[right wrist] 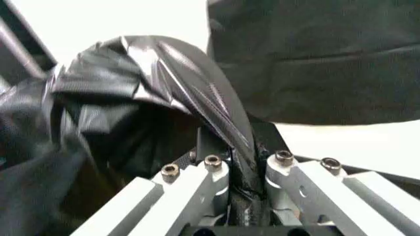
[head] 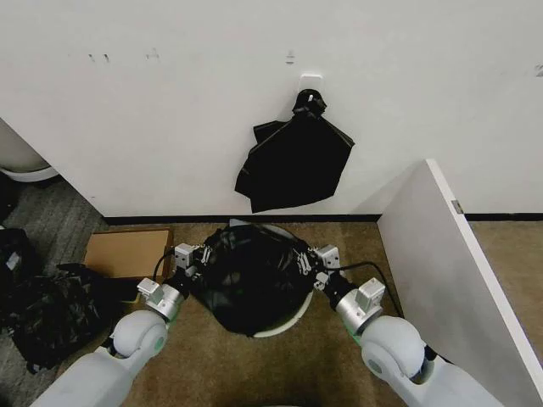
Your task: Place the garbage bag over the trash bin.
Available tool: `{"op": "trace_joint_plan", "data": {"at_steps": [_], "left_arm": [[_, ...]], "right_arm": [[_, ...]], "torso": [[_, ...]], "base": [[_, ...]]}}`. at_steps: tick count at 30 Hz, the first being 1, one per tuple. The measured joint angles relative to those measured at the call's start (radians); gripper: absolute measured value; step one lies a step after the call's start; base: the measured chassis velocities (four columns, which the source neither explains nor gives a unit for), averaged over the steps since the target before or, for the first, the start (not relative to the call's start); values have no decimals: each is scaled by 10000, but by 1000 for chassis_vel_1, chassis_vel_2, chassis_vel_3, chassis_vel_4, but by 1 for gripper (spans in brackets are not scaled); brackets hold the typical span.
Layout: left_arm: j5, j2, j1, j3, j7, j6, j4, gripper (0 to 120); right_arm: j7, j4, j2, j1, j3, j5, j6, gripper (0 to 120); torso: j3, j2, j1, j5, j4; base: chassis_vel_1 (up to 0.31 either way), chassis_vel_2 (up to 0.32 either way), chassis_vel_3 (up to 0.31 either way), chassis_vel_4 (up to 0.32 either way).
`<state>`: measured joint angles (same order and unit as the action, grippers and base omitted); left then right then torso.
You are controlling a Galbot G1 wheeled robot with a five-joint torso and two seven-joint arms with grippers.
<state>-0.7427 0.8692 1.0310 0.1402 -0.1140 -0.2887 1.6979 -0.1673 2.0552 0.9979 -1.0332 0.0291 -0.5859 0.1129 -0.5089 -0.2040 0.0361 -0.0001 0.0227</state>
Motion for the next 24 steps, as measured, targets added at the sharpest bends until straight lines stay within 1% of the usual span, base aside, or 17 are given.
{"op": "trace_joint_plan", "data": {"at_steps": [2, 4, 5, 6, 7, 8, 10, 11, 12, 14, 15, 17, 18, 19, 22, 23, 24], "left_arm": [[-8, -3, 43, 48, 23, 202, 35, 15], [-66, -4, 108, 91, 279, 449, 35, 22], [-171, -6, 148, 145, 415, 529, 41, 27], [-223, -6, 166, 172, 446, 549, 51, 29], [-436, -2, 222, 259, 499, 579, 99, 36], [-436, -2, 222, 259, 499, 579, 99, 36], [-742, 24, 244, 413, 431, 579, 208, 44], [-870, 29, 257, 497, 318, 579, 273, 46], [-1158, 29, 342, 714, -65, 576, 487, 52], [-1755, -58, 632, 1031, -1260, 494, 960, 61], [-1755, -58, 632, 1031, -1260, 494, 960, 61], [-2149, -207, 898, 1108, -2632, 401, 1325, 68], [-2204, -293, 994, 1061, -3454, 361, 1441, 74], [-2203, -349, 1010, 957, -3878, 349, 1465, 77], [-2144, -397, 871, 652, -4621, 494, 1385, 89], [-2144, -397, 871, 652, -4621, 494, 1385, 89], [-2093, -397, 796, 605, -4749, 562, 1319, 92]], "right_arm": [[-142, -144, 119, 40, 3, -39, -65, 2], [-278, -325, 245, 64, 3, -17, -145, 2], [-315, -454, 314, 81, 10, 90, -236, 2], [-328, -524, 347, 92, 14, 172, -297, 2], [-362, -734, 436, 116, 47, 483, -488, 2], [-362, -734, 436, 116, 47, 483, -488, 2], [-448, -1062, 564, 99, 138, 1278, -906, 2], [-488, -1197, 613, 71, 180, 1678, -1118, 2], [-544, -1415, 691, 47, 226, 2313, -1454, 2], [-616, -1791, 822, 30, 240, 3443, -2026, 2], [-616, -1791, 822, 30, 240, 3443, -2026, 2], [-666, -2054, 929, 25, 213, 4478, -2470, 2], [-684, -2183, 997, 29, 183, 5147, -2747, 2], [-697, -2247, 1040, 38, 163, 5585, -2897, 2], [-724, -2298, 1114, 55, 144, 6542, -3156, 2], [-724, -2298, 1114, 55, 144, 6542, -3156, 2], [-725, -2294, 1122, 49, 144, 6728, -3196, 2]], "torso": [[1, -1, 0, 4, 1], [0, 0, 0, -2, 5], [0, -1, 0, 0, 5], [0, 0, 0, 2, 4], [0, 0, 0, 2, 0], [0, 0, 0, 2, 0], [0, 0, 0, -1, 0], [0, 0, 0, -1, 2], [0, 0, 0, 0, 9], [0, 0, 0, 6, 6], [0, 0, 0, 6, 6], [0, -1, 0, 3, 1], [0, -1, 0, 1, 0], [0, 0, 0, 3, 0], [0, -1, 0, -1, 4], [0, -1, 0, -1, 4], [0, 0, 0, -1, 4]], "base": [[0, 0, 0, 0], [0, 0, 0, 0], [0, 0, 0, 0], [0, 0, 0, 0], [0, 0, 0, 0], [0, 0, 0, 0], [0, 0, 0, 0], [0, 0, 0, 0], [0, 0, 0, 0], [0, 0, 0, 0], [0, 0, 0, 0], [0, 0, 0, 0], [0, 0, 0, 0], [0, 0, 0, 0], [0, 0, 0, 0], [0, 0, 0, 0], [0, 0, 0, 0]]}}
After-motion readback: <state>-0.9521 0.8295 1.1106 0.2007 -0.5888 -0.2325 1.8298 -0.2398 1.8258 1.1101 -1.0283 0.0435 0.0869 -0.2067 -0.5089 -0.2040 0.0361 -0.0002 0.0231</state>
